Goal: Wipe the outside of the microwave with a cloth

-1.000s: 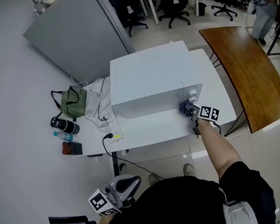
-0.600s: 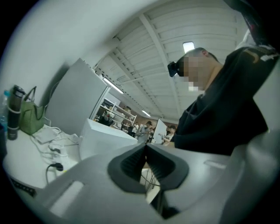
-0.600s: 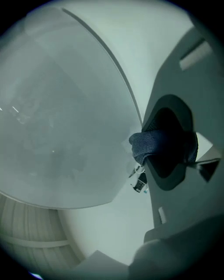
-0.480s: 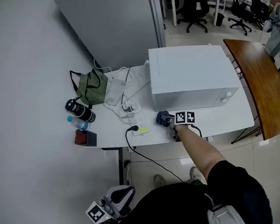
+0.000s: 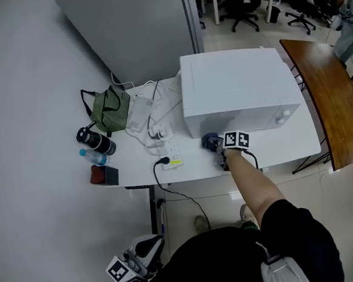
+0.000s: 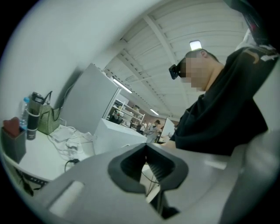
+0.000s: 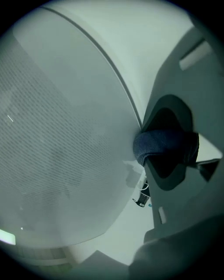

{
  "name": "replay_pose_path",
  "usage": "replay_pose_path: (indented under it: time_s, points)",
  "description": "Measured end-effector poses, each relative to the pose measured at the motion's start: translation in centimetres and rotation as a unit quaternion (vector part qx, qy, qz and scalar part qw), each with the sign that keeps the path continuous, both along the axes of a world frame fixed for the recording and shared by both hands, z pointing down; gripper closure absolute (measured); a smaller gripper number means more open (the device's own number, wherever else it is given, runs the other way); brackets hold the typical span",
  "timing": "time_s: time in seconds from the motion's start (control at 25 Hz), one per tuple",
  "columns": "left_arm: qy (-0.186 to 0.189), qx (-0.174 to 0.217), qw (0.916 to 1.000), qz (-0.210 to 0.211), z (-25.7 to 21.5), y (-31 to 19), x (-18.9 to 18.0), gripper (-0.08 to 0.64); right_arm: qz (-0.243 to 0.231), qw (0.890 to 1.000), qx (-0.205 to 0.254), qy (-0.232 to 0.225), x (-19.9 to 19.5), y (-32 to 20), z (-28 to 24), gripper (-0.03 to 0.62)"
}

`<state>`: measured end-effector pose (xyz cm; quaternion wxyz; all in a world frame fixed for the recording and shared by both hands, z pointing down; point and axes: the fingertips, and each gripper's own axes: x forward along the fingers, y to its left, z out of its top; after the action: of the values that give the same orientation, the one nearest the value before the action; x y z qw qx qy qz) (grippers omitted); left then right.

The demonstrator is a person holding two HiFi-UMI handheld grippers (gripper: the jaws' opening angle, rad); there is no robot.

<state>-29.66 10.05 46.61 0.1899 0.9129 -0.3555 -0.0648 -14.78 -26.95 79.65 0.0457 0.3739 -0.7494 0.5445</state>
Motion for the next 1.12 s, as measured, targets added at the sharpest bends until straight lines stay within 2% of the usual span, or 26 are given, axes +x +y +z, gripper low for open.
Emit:
replay_pose_path:
  time_s: [0.2,0.36,0.48,0.56,0.68,0.8,0.92,1.04,1.12]
  points:
    - [0.004,0.021,0.9981,0.058,-2.3,-3.5,10.3,0.555,0.061,0.998,-0.003,0.03,18.4,-0.1,0.5,0.469]
    - [0.004,0.025,0.9943,0.104,-3.6,-4.7,18.3,0.555,0.126,0.99,0.003,0.07,33.7,-0.1,0.1,0.469]
    - [-0.008,0.027,0.9926,0.118,-3.9,-4.4,21.5,0.555,0.185,0.98,0.021,0.065,41.9,-0.2,-1.3,0.469]
    - [-0.01,0.029,0.9926,0.117,-4.0,-4.1,22.4,0.555,0.194,0.979,0.036,0.043,44.4,0.1,-2.9,0.469]
    - [-0.007,0.037,0.9928,0.114,-4.5,-3.3,22.3,0.555,0.135,0.989,0.063,0.009,42.5,3.2,-5.4,0.469]
    - [-0.003,0.058,0.9918,0.114,-5.7,-1.7,20.5,0.555,0.045,0.993,0.091,-0.052,35.5,10.0,-9.0,0.466]
    - [0.007,0.083,0.9893,0.12,-6.5,0.7,17.4,0.555,-0.013,0.984,0.128,-0.123,27.5,17.3,-13.9,0.465]
    - [0.016,0.098,0.9869,0.127,-6.6,4.0,13.3,0.555,-0.038,0.967,0.153,-0.198,19.5,24.1,-18.7,0.462]
    - [0.02,0.102,0.9854,0.134,-6.3,6.1,10.3,0.555,-0.054,0.958,0.182,-0.215,14.9,27.9,-21.7,0.46]
